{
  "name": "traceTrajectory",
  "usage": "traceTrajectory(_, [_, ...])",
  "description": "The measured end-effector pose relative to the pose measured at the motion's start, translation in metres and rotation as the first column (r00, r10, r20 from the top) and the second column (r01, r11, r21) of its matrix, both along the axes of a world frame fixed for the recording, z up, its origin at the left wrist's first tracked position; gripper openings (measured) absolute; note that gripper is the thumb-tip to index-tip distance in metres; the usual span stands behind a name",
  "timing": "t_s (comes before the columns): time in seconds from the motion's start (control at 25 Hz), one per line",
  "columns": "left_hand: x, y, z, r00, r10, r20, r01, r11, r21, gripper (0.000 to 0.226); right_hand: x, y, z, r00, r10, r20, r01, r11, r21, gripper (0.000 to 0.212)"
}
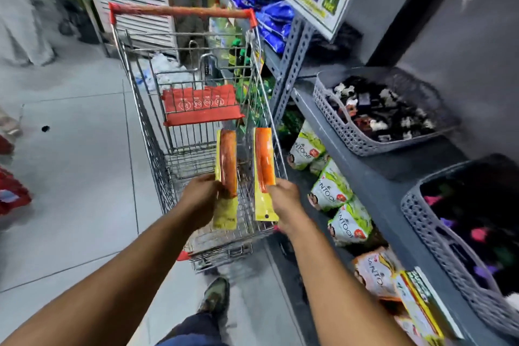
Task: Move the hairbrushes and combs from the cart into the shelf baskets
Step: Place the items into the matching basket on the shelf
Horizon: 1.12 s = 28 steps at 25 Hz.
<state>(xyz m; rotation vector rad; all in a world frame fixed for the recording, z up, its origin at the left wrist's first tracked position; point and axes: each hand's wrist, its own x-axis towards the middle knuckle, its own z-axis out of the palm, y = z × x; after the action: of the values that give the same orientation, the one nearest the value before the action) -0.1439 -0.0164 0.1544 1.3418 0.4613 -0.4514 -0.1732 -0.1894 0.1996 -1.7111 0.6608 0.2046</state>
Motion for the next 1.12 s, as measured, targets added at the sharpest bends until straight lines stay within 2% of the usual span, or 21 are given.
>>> traceTrajectory(0.12, [-0.011, -0.019, 0.035, 0.996, -0.076, 0.053, 0.078, 0.996, -0.045, 0.024, -0.027, -0.014, 0.027, 0.992, -0.097, 0.079, 0.092, 0.993, 0.071, 0.021])
traceTrajectory(0.4, [-0.048, -0.081, 0.114, 0.959, -0.235, 0.159, 0.262, 0.949, -0.178, 0.031, -0.089, -0.061, 0.078, 0.933, -0.279, 0.23, 0.255, 0.958, 0.129, 0.013])
traceTrajectory(0.68, [-0.09, -0.149, 0.156, 0.895, -0.392, 0.215, 0.439, 0.86, -0.26, 0.027, -0.159, -0.111, 0.111, 0.855, -0.44, 0.276, 0.422, 0.898, 0.126, 0.014])
traceTrajectory(0.8, [-0.108, -0.181, 0.166, 0.865, -0.433, 0.252, 0.49, 0.836, -0.245, 0.022, -0.19, -0.127, 0.126, 0.8, -0.514, 0.31, 0.492, 0.857, 0.15, 0.016])
traceTrajectory(1.12, [-0.148, -0.256, 0.192, 0.655, -0.677, 0.335, 0.753, 0.622, -0.215, 0.024, -0.262, -0.165, 0.15, 0.67, -0.647, 0.363, 0.655, 0.746, 0.12, 0.018])
